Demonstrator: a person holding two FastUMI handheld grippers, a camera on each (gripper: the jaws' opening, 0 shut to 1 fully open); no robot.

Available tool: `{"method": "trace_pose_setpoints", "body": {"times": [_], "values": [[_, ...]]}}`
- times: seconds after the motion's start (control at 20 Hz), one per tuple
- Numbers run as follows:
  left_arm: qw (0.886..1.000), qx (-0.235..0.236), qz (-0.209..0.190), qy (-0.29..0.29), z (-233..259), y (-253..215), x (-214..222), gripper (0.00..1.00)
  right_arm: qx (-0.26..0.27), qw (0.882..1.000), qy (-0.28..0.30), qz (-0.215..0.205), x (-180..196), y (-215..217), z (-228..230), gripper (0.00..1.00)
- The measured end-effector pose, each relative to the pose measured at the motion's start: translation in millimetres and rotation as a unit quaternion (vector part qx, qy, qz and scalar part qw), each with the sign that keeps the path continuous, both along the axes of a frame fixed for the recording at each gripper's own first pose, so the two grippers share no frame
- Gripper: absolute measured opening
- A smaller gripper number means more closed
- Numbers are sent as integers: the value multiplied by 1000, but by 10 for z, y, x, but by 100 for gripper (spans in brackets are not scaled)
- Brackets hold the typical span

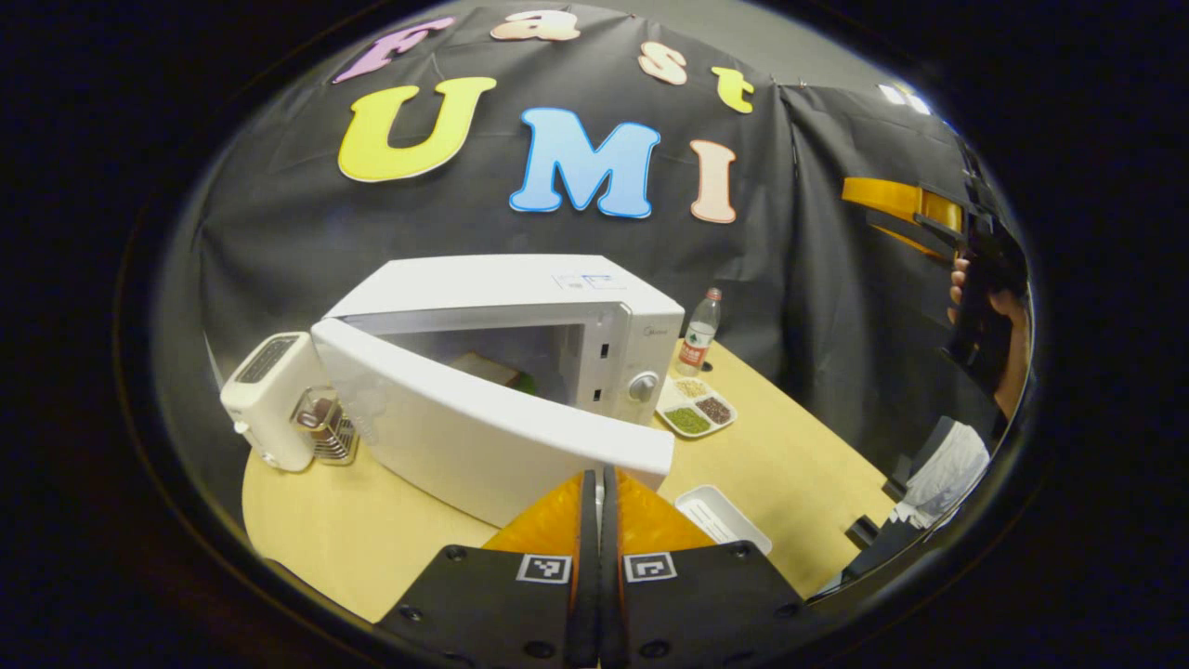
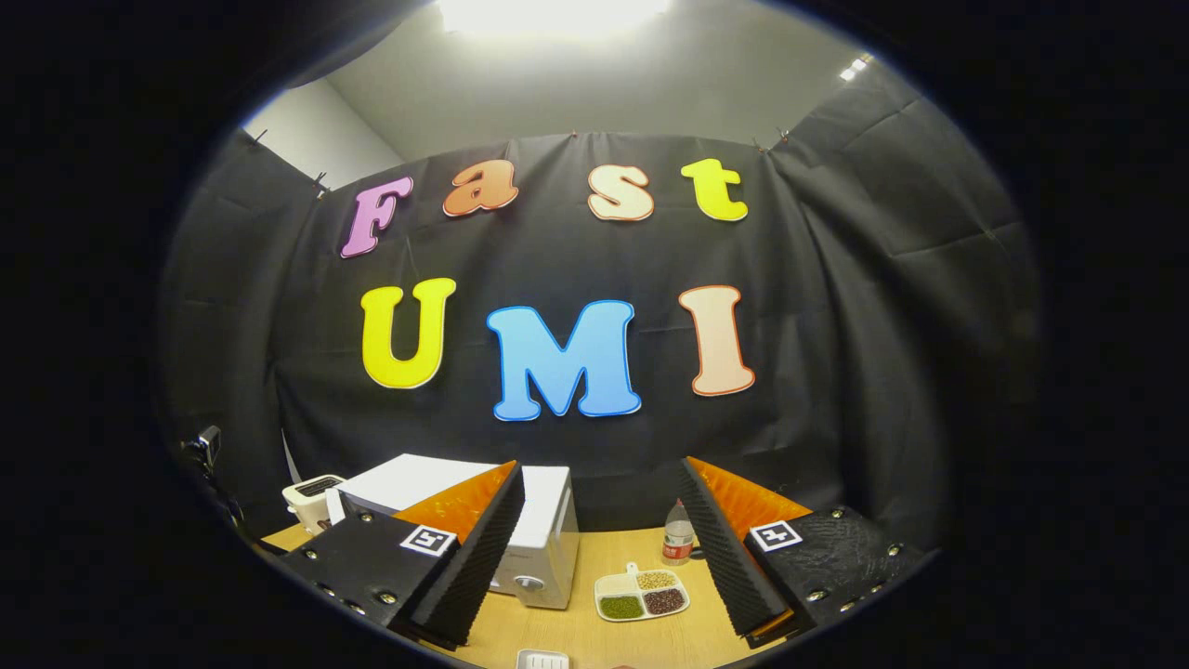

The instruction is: Open the microwave oven with the left hand, put the food in, and close the microwave oven.

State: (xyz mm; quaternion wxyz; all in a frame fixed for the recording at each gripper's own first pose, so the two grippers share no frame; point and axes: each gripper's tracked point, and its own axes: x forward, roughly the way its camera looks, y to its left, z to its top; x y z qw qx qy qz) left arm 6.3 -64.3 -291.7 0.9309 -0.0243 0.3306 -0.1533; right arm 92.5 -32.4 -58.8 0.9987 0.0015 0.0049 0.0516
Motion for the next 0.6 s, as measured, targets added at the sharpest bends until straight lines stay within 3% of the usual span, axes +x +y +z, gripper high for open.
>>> {"method": "trace_pose_setpoints", "body": {"times": [0.3,0.6], "values": [[1000,-23,17,-6,-97,-224,483,7,-1,1000,11,-5,165,-197,-113,99],[1000,-15,18,-11,-191,-390,874,7,-5,1000,14,-3,302,-318,-189,99]]}}
